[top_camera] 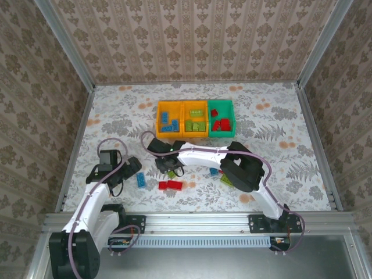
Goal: Sort the legos into containers by color
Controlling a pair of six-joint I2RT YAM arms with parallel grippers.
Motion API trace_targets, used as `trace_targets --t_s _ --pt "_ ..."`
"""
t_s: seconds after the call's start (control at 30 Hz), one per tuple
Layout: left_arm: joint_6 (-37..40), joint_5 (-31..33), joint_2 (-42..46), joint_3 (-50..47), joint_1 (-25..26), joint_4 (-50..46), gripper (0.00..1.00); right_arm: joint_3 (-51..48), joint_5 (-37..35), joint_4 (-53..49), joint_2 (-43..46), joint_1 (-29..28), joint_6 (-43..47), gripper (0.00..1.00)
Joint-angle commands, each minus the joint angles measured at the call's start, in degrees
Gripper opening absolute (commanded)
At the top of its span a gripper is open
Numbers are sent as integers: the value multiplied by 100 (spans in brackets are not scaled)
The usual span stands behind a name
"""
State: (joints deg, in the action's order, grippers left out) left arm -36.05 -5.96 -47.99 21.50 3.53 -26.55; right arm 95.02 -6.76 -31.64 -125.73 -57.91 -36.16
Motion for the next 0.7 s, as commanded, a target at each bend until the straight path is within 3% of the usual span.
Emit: trace_targets --t_s 0.0,0.37,0.67 --pt "-180 230 19 21 254 -47 100 -217 124 495 464 324 -103 23" --pt "-584 738 -193 58 1299 -224 100 67 257 1404 708 1203 -74 21" --pt "-851 947 -364 8 1909 -170 100 1268 186 1273 -124 1618 -106 25"
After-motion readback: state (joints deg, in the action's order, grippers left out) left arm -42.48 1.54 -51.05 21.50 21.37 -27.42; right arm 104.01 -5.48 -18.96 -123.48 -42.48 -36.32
